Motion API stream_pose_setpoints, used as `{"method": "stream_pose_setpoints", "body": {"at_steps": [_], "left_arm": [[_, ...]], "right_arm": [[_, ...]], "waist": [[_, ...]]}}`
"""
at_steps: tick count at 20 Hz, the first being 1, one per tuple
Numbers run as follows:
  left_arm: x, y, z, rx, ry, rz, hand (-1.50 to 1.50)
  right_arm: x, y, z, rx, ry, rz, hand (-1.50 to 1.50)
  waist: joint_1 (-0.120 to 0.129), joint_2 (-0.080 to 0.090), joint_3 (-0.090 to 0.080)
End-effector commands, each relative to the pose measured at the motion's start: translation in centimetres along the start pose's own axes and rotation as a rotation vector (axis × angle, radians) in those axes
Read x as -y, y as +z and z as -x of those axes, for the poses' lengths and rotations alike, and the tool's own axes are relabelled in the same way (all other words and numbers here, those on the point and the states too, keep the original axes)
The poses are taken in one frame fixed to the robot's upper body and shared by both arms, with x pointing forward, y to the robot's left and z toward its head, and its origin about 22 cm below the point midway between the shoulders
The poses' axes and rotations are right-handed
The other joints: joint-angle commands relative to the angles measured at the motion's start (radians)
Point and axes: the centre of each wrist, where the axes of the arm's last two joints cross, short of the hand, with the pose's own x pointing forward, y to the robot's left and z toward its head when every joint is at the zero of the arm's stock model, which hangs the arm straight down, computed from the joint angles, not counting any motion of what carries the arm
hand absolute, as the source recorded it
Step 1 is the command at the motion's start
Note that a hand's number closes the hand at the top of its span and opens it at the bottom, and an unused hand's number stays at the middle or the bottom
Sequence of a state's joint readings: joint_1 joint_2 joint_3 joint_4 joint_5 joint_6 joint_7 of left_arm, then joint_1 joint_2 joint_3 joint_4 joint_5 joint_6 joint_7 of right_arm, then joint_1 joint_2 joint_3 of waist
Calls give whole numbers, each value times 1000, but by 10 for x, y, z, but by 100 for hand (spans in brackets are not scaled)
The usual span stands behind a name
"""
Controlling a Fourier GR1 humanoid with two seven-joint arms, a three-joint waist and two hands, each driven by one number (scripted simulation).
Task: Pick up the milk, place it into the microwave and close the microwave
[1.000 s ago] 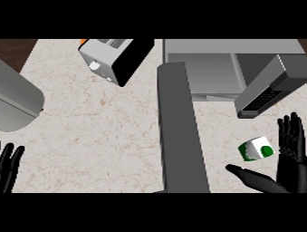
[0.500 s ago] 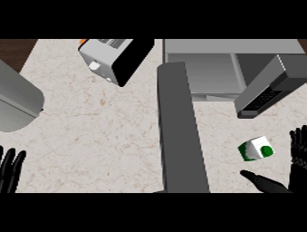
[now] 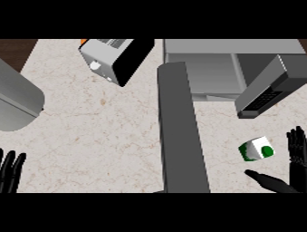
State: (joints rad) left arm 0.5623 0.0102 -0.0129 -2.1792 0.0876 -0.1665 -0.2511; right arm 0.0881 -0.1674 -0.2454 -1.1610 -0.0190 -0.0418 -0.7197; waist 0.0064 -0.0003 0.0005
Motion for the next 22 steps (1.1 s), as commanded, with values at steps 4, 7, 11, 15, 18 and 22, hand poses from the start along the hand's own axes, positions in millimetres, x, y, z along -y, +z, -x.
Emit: {"method": "stream_pose_setpoints", "body": {"at_steps": [4, 7, 11, 15, 18, 22], "left_arm": [[-7, 6, -8, -12, -1, 10, -150], [-5, 12, 4, -2, 9, -5, -150], [3, -3, 11, 1, 1, -14, -150], [0, -7, -17, -3, 1, -9, -150], [-2, 4, -4, -13, 8, -7, -150], [-10, 13, -6, -28, 14, 9, -150]], "right_arm": [[20, -9, 30, -39, 46, 3, -150], [1, -12, 33, -51, 56, -9, -150], [-1, -17, 52, -73, 11, -35, -150], [20, -14, 58, -92, 3, -65, -150], [-2, -3, 65, -123, -61, -104, -150], [-16, -3, 68, -126, -110, -111, -150]], "waist": [[3, 0, 0], [1, 0, 0], [3, 2, 1], [4, 2, 1], [4, 1, 0], [4, 0, 0]]}}
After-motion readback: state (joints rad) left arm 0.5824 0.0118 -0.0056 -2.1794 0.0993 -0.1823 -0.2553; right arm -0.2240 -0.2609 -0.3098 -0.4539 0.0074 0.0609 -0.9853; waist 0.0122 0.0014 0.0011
